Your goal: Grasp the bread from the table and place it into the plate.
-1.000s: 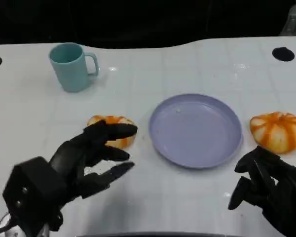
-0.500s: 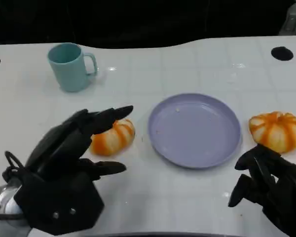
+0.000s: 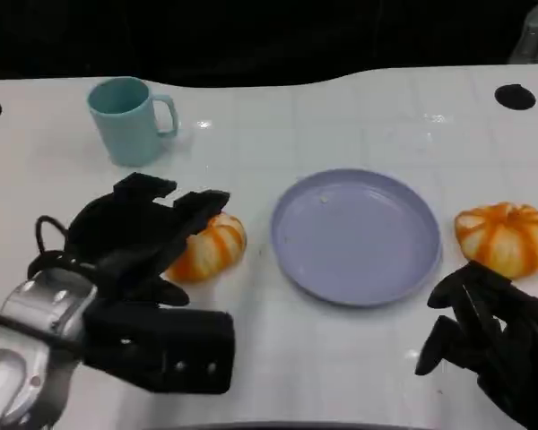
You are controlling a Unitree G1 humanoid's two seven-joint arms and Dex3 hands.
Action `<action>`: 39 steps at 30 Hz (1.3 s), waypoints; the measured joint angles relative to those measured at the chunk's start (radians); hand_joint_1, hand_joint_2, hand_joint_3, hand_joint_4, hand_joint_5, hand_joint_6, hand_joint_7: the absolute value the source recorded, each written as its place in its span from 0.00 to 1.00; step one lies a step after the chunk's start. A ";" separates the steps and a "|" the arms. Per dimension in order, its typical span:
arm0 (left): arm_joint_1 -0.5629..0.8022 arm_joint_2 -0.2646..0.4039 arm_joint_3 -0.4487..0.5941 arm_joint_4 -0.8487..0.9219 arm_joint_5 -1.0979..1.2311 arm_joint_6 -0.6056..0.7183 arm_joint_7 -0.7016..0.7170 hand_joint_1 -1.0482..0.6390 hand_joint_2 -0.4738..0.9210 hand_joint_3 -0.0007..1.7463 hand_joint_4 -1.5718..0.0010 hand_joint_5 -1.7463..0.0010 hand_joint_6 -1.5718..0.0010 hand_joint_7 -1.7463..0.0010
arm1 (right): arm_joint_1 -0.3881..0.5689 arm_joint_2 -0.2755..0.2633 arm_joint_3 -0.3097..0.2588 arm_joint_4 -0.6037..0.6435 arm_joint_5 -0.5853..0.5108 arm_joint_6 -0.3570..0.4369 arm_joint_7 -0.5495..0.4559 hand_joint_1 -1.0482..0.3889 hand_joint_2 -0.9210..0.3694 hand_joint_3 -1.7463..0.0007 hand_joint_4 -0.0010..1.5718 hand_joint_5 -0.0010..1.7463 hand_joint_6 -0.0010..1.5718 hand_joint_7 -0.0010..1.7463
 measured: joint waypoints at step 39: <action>-0.520 -0.330 -0.191 1.059 -0.090 0.155 0.165 0.45 0.88 0.00 0.99 0.94 0.90 1.00 | 0.013 0.001 -0.011 -0.005 0.003 0.002 0.020 0.41 0.00 0.80 0.41 1.00 0.33 0.91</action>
